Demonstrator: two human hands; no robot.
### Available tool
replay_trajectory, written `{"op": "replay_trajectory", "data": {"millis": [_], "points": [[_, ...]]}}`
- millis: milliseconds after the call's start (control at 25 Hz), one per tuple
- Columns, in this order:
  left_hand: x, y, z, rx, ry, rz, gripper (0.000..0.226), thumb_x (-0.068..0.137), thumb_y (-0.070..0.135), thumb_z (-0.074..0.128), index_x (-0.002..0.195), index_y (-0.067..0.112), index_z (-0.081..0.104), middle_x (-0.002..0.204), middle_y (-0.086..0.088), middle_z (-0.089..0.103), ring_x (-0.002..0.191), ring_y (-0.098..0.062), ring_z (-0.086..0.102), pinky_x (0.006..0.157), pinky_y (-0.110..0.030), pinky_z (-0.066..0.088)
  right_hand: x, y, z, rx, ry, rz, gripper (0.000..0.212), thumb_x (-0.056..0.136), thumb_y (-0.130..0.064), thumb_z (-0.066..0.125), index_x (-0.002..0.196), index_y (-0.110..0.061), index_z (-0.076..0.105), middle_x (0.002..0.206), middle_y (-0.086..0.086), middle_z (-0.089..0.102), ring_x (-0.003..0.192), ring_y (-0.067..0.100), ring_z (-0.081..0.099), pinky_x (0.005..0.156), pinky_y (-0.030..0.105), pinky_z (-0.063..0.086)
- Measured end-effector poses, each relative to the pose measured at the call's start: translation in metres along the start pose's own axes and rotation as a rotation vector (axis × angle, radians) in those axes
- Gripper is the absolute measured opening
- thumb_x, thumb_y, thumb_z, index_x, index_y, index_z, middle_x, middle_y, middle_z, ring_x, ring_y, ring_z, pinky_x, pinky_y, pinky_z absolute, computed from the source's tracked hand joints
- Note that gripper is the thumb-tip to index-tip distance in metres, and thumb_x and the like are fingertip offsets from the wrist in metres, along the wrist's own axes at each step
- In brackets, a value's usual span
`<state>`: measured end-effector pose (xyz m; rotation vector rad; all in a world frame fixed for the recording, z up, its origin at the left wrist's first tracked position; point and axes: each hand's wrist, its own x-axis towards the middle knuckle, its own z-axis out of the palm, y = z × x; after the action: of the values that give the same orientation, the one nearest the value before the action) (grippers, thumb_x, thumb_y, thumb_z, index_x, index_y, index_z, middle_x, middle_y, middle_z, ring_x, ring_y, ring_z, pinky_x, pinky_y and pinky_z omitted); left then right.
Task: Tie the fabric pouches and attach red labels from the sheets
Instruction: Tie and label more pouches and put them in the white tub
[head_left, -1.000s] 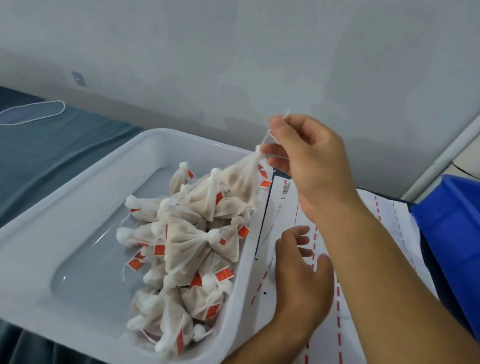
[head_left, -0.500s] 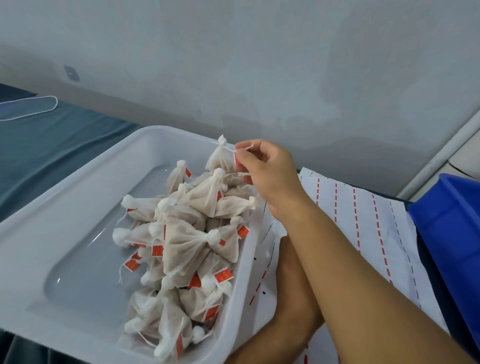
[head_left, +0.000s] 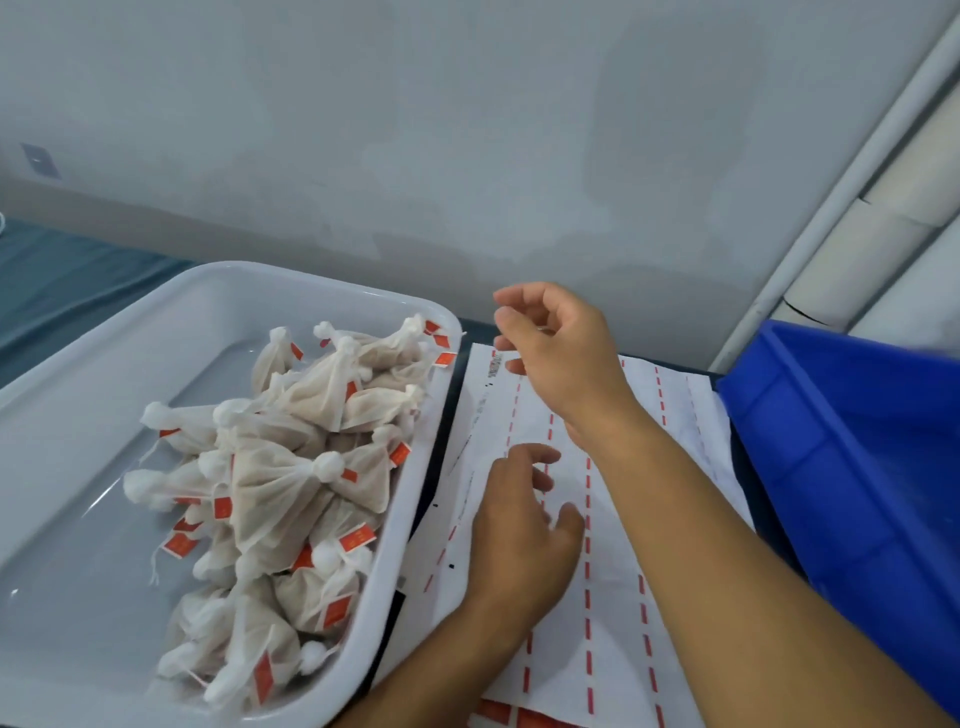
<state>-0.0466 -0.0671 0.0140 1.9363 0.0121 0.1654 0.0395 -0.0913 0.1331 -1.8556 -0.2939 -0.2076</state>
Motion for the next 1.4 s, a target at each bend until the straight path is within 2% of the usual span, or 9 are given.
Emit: {"op": "replay_trajectory", "data": {"millis": [120, 280, 440, 600, 760, 920, 1040, 1280, 1400], "points": [[-0.008, -0.012, -0.019, 0.102, 0.057, -0.014, 0.054, 0.086, 0.037, 0.077, 0.116, 0.06, 0.038, 0.1, 0.026, 0.052, 0.088, 0.001, 0.061, 0.059, -0.005, 0.044, 0.0, 0.0, -0.042, -0.025, 0.107, 0.015, 0.014, 0.097, -0.019, 0.065, 0.098, -0.031, 0.072, 0.088, -0.008, 0.072, 0.081, 0.01, 0.074, 0.071, 0.031, 0.063], [-0.011, -0.008, -0.01, 0.116, 0.044, -0.019, 0.051, 0.087, 0.037, 0.078, 0.118, 0.057, 0.042, 0.097, 0.024, 0.054, 0.086, 0.002, 0.06, 0.061, -0.007, 0.043, -0.001, 0.004, -0.113, -0.128, 0.27, 0.068, 0.013, 0.095, -0.02, 0.065, 0.096, -0.032, 0.071, 0.089, -0.008, 0.071, 0.089, 0.016, 0.072, 0.081, 0.036, 0.061], [-0.01, -0.008, -0.016, 0.163, 0.061, -0.07, 0.047, 0.088, 0.033, 0.078, 0.12, 0.049, 0.047, 0.097, 0.021, 0.055, 0.081, -0.003, 0.061, 0.058, -0.013, 0.044, -0.013, 0.016, -0.19, -0.304, 0.407, 0.11, 0.013, 0.096, -0.018, 0.064, 0.101, -0.027, 0.071, 0.087, -0.015, 0.067, 0.077, 0.002, 0.062, 0.065, 0.015, 0.05], [-0.007, -0.008, -0.011, 0.168, 0.015, -0.11, 0.049, 0.087, 0.034, 0.079, 0.122, 0.045, 0.048, 0.098, 0.015, 0.057, 0.079, -0.009, 0.063, 0.056, -0.023, 0.052, -0.03, 0.038, -0.26, -0.61, 0.396, 0.303, 0.024, 0.097, -0.013, 0.06, 0.116, -0.02, 0.072, 0.112, -0.006, 0.071, 0.104, 0.013, 0.063, 0.087, 0.027, 0.051], [-0.006, -0.005, -0.009, 0.173, -0.002, -0.142, 0.05, 0.086, 0.032, 0.081, 0.122, 0.042, 0.048, 0.103, 0.007, 0.059, 0.079, -0.014, 0.063, 0.062, -0.03, 0.057, -0.05, 0.067, -0.304, -0.806, 0.33, 0.499, 0.03, 0.099, -0.008, 0.06, 0.126, -0.019, 0.07, 0.135, 0.0, 0.065, 0.123, 0.024, 0.059, 0.088, 0.028, 0.047], [-0.006, -0.005, -0.01, 0.186, -0.001, -0.132, 0.05, 0.086, 0.032, 0.081, 0.122, 0.041, 0.048, 0.103, 0.006, 0.06, 0.079, -0.015, 0.063, 0.066, -0.035, 0.06, -0.074, 0.092, -0.317, -0.636, 0.225, 0.724, 0.028, 0.095, -0.031, 0.072, 0.122, -0.022, 0.07, 0.123, -0.001, 0.065, 0.111, 0.025, 0.064, 0.093, 0.039, 0.058], [-0.004, -0.005, -0.011, 0.179, 0.003, -0.125, 0.049, 0.086, 0.032, 0.081, 0.122, 0.041, 0.049, 0.104, 0.005, 0.06, 0.078, -0.015, 0.062, 0.066, -0.034, 0.059, -0.081, 0.095, -0.31, -0.465, 0.124, 0.851, 0.034, 0.092, -0.05, 0.07, 0.106, -0.018, 0.073, 0.103, -0.001, 0.073, 0.085, 0.018, 0.071, 0.069, 0.032, 0.062], [-0.006, -0.004, -0.012, 0.164, -0.008, -0.117, 0.049, 0.086, 0.031, 0.081, 0.123, 0.039, 0.05, 0.105, 0.004, 0.06, 0.078, -0.015, 0.061, 0.059, -0.026, 0.052, -0.081, 0.078, -0.306, -0.366, 0.021, 0.87, 0.018, 0.093, -0.023, 0.069, 0.108, -0.016, 0.075, 0.086, 0.001, 0.08, 0.061, 0.014, 0.075, 0.056, 0.026, 0.058], [-0.006, -0.003, -0.012, 0.152, -0.019, -0.109, 0.047, 0.087, 0.031, 0.08, 0.121, 0.04, 0.049, 0.105, 0.004, 0.06, 0.079, -0.015, 0.061, 0.059, -0.026, 0.051, -0.084, 0.075, -0.306, -0.367, -0.027, 0.879, 0.021, 0.094, -0.007, 0.066, 0.111, -0.017, 0.073, 0.095, 0.006, 0.077, 0.058, 0.015, 0.071, 0.063, 0.03, 0.06]]}}
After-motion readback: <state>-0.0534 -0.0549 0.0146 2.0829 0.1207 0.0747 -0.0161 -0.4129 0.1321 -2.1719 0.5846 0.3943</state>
